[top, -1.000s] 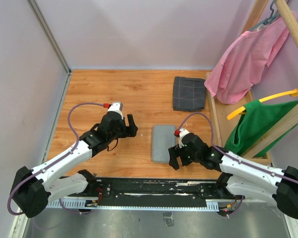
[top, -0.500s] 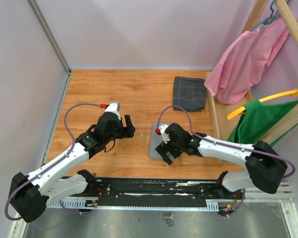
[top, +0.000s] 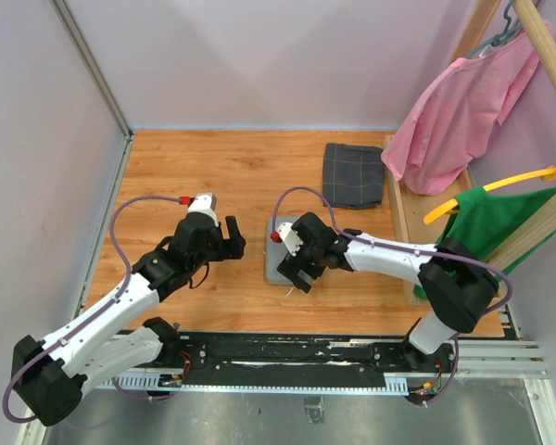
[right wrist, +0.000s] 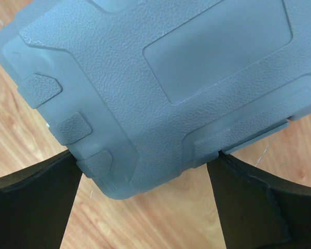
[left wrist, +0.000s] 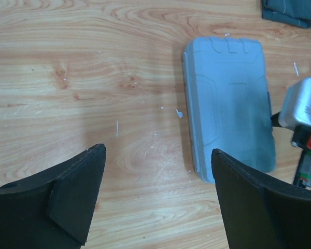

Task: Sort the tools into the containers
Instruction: Close the storage box at the center of the board, then reset both arms

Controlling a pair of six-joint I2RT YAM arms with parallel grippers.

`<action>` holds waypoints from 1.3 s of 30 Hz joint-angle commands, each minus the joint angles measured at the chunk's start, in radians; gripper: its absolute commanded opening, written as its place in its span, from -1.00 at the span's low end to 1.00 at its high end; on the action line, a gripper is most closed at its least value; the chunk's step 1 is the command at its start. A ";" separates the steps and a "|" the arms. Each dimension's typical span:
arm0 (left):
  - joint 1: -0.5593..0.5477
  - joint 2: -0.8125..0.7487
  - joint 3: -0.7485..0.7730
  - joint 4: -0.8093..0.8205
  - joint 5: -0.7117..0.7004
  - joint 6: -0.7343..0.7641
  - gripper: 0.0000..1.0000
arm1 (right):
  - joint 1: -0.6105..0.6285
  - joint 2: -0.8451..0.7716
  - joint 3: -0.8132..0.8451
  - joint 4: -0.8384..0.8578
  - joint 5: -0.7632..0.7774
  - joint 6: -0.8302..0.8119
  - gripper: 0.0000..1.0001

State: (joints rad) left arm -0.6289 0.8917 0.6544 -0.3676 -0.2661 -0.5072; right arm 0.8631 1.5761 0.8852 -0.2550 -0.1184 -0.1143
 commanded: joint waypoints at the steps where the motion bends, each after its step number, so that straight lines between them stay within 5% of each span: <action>1: 0.013 -0.054 0.013 -0.021 -0.071 -0.037 0.73 | -0.019 0.079 0.105 0.052 -0.035 -0.077 0.99; 13: 0.013 -0.091 0.015 -0.057 -0.126 -0.056 0.74 | -0.052 0.129 0.241 0.126 -0.091 -0.008 0.98; 23: 0.012 -0.198 0.026 -0.025 -0.157 0.009 0.76 | -0.054 -0.212 0.087 0.122 -0.074 0.082 0.97; 39: 0.012 -0.371 0.068 -0.124 -0.283 0.090 0.98 | -0.053 -0.936 -0.248 -0.053 0.462 0.367 0.97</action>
State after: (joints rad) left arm -0.6239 0.5476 0.6807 -0.4477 -0.4824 -0.4500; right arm 0.8223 0.8066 0.6827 -0.2314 0.1490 0.1570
